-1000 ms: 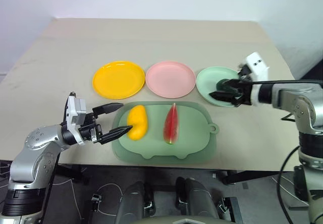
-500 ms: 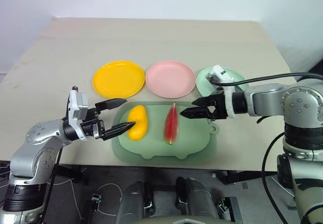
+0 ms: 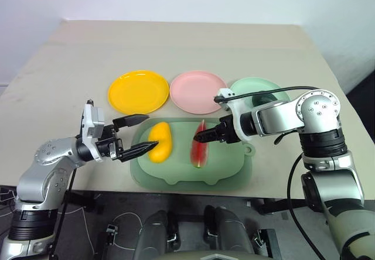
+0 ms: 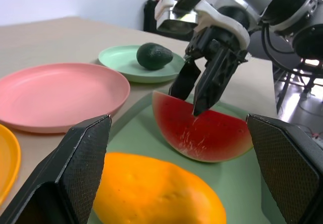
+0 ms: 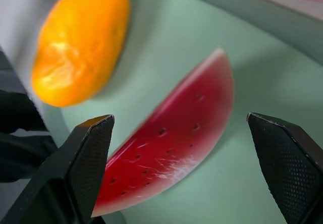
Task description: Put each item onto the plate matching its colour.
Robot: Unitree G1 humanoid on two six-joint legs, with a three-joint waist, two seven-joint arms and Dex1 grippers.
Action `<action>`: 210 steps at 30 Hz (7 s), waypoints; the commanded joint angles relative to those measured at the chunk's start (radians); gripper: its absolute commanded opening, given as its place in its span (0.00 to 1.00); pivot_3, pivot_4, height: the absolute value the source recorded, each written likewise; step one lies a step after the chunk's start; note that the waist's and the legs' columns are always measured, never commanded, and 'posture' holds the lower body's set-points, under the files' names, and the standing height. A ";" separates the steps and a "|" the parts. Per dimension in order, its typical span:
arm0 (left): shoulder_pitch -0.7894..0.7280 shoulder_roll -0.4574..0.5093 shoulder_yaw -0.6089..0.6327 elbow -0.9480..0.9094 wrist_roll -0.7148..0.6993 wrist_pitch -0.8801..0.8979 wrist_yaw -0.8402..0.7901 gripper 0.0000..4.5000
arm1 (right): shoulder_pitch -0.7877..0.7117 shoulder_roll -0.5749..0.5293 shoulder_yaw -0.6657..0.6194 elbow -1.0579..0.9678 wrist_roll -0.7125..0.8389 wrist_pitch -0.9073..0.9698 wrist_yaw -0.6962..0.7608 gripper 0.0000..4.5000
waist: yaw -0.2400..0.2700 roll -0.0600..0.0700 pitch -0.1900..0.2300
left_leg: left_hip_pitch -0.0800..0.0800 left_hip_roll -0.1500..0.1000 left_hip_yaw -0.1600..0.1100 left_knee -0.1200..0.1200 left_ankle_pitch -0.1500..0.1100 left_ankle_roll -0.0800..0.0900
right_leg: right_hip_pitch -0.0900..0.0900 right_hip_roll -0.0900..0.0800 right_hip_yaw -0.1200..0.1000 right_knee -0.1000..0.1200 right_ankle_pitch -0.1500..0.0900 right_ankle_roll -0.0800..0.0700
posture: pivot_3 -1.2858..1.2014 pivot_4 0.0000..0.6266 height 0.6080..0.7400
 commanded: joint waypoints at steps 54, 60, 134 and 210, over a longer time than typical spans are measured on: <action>-0.046 0.008 0.030 0.009 -0.001 -0.013 0.010 1.00 | -0.027 -0.099 0.247 -0.410 -0.682 -0.121 0.809 0.47 | 0.002 0.000 0.000 | 0.000 0.000 0.000 -0.003 0.000 0.000 | -0.001 0.000 0.000 -0.003 0.000 0.000 | 0.52 0.24 0.67; -0.026 0.011 0.044 0.014 -0.002 -0.027 -0.001 1.00 | -0.091 -0.086 0.163 -0.326 -0.774 -0.275 0.883 0.47 | 0.002 0.000 0.000 | -0.001 0.000 0.000 -0.004 0.000 0.000 | -0.003 0.000 0.000 -0.003 0.000 0.000 | 0.52 0.24 0.67; 0.180 -0.010 0.143 -0.244 -0.072 0.061 0.293 1.00 | 0.530 0.029 -0.108 -0.556 -1.102 -0.957 1.176 1.00 | -0.020 -0.001 -0.001 | 0.002 -0.001 0.004 -0.006 0.003 -0.004 | -0.009 -0.001 0.005 0.010 -0.002 0.002 | 0.52 0.24 0.67; -0.214 -0.011 -0.006 -0.180 -0.120 0.585 0.520 0.67 | 0.610 -0.091 -0.090 -0.539 -1.109 -0.987 1.155 1.00 | 0.009 -0.002 0.000 | 0.001 0.000 -0.002 0.004 -0.001 0.001 | 0.001 -0.001 0.001 0.003 -0.004 0.000 | 0.52 0.24 0.67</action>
